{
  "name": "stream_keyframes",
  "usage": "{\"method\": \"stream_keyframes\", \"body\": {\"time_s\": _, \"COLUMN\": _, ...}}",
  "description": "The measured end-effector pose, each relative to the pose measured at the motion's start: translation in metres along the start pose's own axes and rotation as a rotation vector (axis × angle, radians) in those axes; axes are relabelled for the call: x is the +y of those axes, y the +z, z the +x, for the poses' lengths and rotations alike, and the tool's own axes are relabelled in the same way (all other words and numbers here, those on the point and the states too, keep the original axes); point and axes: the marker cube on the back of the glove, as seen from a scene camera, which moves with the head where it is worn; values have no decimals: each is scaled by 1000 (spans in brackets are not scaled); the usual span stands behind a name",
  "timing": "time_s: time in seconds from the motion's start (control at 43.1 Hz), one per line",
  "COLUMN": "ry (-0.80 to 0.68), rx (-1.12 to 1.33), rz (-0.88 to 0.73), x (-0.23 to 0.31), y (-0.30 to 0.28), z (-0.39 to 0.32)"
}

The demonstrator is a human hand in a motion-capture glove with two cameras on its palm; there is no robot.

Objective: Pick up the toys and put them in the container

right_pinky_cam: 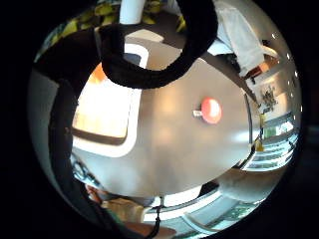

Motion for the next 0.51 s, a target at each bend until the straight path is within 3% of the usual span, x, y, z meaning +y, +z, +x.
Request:
{"method": "stream_keyframes", "body": {"time_s": 0.139, "ry": -192, "rx": 34, "rz": -16, "x": 33, "y": 18, "z": 65}}
{"method": "stream_keyframes", "body": {"time_s": 0.511, "ry": -149, "rx": 165, "rz": -77, "x": 114, "y": 59, "z": 199}}
